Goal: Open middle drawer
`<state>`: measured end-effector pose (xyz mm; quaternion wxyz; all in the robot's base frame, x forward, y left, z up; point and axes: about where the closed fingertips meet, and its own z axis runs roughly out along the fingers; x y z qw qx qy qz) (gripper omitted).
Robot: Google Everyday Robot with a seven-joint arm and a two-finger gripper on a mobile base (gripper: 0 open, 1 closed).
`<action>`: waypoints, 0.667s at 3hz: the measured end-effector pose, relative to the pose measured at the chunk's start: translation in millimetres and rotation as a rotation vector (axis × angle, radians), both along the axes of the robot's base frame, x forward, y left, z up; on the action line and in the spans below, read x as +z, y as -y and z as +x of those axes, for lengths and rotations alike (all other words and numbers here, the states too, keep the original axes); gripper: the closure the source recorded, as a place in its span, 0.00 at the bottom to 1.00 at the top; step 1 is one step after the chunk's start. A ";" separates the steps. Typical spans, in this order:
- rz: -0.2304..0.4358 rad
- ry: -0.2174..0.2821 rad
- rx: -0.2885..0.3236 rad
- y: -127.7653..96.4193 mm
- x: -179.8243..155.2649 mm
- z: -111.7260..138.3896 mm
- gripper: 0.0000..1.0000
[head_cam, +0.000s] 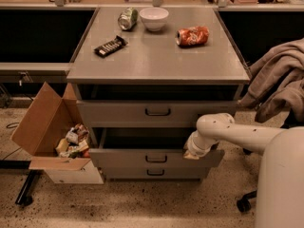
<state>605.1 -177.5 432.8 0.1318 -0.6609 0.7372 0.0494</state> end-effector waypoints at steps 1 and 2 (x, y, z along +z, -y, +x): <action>0.000 0.000 0.000 0.0 0.0 0.0 0.19; 0.000 0.000 0.000 0.0 -0.1 0.0 0.00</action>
Offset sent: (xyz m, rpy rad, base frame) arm 0.0000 0.0000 0.0000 0.0000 0.0000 0.0000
